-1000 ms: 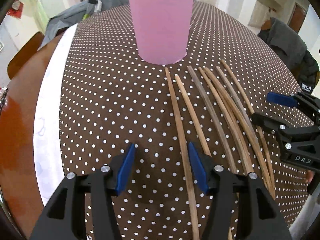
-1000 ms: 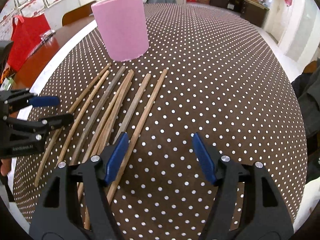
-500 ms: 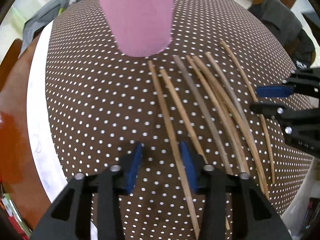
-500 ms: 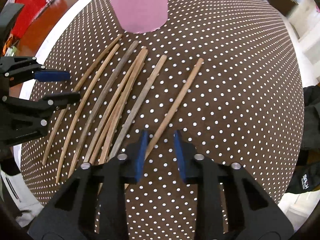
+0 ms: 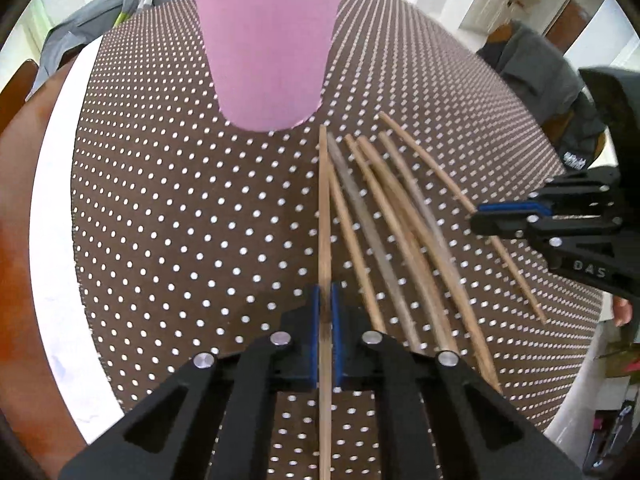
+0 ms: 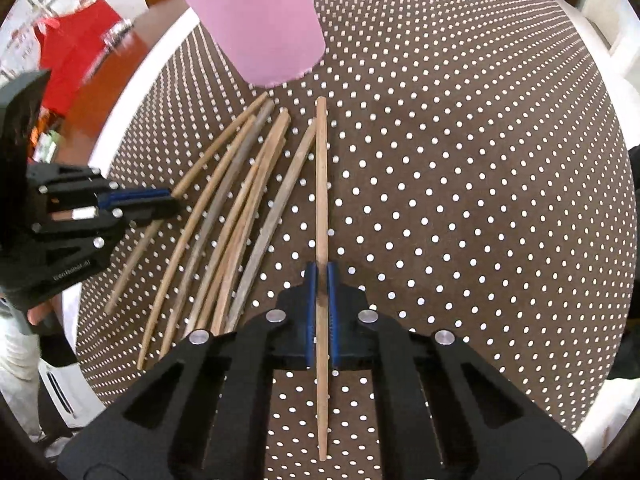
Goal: Organize utensils
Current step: 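Close the left gripper on a stick while the right gripper grasps another, then lift both held sticks upright and carry them over the pink cup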
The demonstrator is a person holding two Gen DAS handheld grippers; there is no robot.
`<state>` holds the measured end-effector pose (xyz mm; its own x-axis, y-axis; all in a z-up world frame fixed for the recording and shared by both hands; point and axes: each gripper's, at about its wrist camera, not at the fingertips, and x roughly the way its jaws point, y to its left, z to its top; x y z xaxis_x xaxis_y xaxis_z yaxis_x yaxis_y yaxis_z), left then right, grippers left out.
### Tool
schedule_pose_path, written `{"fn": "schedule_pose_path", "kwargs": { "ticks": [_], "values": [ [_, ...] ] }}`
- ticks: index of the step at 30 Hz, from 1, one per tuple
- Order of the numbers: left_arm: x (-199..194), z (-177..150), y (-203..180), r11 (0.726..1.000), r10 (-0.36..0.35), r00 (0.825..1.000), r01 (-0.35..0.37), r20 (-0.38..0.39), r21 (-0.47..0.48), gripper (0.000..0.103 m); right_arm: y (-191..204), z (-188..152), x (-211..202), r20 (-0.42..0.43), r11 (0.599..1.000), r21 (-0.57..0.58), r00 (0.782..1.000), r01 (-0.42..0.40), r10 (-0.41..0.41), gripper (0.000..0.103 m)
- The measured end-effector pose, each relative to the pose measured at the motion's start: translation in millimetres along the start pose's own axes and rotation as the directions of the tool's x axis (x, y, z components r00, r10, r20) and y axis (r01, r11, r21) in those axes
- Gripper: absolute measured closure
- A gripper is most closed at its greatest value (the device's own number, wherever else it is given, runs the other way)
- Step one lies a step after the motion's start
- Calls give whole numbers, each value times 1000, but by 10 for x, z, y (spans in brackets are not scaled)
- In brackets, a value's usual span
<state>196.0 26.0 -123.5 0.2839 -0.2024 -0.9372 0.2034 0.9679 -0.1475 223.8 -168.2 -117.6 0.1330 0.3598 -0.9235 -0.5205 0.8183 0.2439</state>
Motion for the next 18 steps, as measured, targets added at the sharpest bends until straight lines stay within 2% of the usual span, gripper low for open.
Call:
{"fn": "schedule_pose_path", "kwargs": {
  "ticks": [4,6,10,12,13,14,15,16,17,18],
  "values": [
    [-201,-165,-63,1000,0,996,-1,89,11,97,-116,-112,-188,99,998,25,993,-61,58,97],
    [-343,-181,-83,1000,-29,988,29,153,5,97,-158,-143,-294,151,996,31,985,-87,81,97],
    [-647,-188,-133,999,-48,950,47,308,10,97,-179,-127,-557,286,992,14,951,-126,117,97],
    [-800,-164,-134,998,-64,918,66,391,8,97,-180,-121,-692,345,990,-1,929,-143,134,97],
    [-888,-154,-148,998,-65,895,68,440,10,97,-172,-115,-745,370,989,-6,918,-149,141,97],
    [-928,-120,-145,998,-64,879,67,473,10,97,-160,-93,-820,408,987,-17,900,-161,154,97],
    [-965,-103,-190,998,-60,858,64,511,9,97,-192,-75,-899,437,986,-24,886,-165,159,97],
    [-1041,-87,-195,998,-55,828,64,559,4,97,-160,-27,-934,462,986,-31,872,-167,162,97],
    [-1091,-57,-152,998,-57,810,70,583,0,97,-176,49,-1001,487,985,-40,857,-171,168,97],
    [-1152,-43,-131,997,-59,785,78,617,-3,97,-151,168,-1072,528,983,-52,830,-178,179,97]
  ]
}}
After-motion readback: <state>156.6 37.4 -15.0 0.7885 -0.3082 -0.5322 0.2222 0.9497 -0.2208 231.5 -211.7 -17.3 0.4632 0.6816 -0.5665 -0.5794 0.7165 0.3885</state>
